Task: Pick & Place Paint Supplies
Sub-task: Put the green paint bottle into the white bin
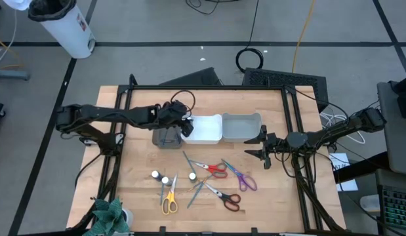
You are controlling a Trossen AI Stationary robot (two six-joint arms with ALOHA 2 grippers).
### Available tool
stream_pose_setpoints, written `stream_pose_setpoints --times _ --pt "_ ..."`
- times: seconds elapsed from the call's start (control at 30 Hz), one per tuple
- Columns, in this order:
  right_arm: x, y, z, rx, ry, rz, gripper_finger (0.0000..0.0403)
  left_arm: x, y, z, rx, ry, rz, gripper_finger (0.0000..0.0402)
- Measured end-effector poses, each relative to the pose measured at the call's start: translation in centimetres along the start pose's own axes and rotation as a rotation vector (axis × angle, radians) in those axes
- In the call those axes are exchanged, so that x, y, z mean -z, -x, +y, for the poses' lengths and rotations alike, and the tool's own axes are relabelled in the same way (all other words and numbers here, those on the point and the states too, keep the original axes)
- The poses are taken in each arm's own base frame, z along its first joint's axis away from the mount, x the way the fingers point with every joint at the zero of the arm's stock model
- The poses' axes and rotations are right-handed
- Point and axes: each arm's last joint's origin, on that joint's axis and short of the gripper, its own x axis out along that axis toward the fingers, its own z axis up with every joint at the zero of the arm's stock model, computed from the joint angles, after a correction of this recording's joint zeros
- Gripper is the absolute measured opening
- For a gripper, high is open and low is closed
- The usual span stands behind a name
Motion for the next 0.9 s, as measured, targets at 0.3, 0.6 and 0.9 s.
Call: stream_pose_setpoints --times 0.3,0.6,0.9 --pt "0.1 0.0 0.0 0.002 0.002 0.008 0.0171 -0.4 2.7 -3.2 0.161 -0.083 -0.140 0.0235" --pt "0.1 0.0 0.0 0.004 0.003 0.009 0.0171 -0.4 4.7 -6.3 0.390 -0.115 -0.244 0.0235" --pt "0.1 0.0 0.0 0.004 0.003 0.013 0.0171 -0.4 5.1 -6.9 0.434 -0.110 -0.272 0.0235"
